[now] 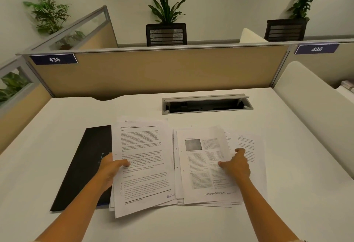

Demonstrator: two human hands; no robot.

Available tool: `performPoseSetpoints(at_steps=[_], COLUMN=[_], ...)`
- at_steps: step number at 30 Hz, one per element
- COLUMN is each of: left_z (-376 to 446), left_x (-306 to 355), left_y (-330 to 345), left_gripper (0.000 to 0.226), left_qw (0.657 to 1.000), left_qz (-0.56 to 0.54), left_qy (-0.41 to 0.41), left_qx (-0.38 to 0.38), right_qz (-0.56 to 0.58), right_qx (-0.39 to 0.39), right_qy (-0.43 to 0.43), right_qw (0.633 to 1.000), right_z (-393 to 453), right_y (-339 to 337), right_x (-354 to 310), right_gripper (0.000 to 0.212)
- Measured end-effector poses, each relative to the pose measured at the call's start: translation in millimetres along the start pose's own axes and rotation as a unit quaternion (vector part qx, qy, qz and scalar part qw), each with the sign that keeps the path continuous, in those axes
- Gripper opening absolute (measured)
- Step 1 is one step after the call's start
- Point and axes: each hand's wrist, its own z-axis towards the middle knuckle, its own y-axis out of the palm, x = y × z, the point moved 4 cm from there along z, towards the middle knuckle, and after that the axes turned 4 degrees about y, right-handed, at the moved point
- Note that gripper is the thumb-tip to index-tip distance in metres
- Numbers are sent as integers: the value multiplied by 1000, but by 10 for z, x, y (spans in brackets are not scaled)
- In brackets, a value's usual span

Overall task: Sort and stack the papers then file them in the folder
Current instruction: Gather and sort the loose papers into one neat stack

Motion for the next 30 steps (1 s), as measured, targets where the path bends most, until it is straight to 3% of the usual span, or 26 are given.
performPoseSetpoints(at_steps=[2, 7, 10, 14, 21, 30], left_z=[3, -22, -27, -34, -76, -131], left_x=[-9, -53, -68, -77, -114, -304], left_y=[3, 33, 32, -2, 43, 434], left_gripper=[49, 40, 40, 43, 44, 32], left_qw=[1000, 1000, 1000, 1000, 999, 993], left_qz=[0, 0, 2, -3, -12, -52], left_qy=[1, -1, -4, -4, -23, -80], left_qx=[2, 6, 5, 0, -26, -74], right_qz=[-2, 71, 117, 159, 299, 295], right_qx=[-10, -83, -141, -129, -99, -149], right_qy=[11, -39, -71, -114, -107, -136], right_qw=[1000, 993, 980, 972, 943, 934], right_z=[10, 4, -4, 19, 31, -421], right_y=[4, 115, 190, 96, -189, 243], right_x=[37, 48, 45, 63, 121, -16], right_gripper=[90, 48, 37, 27, 35, 30])
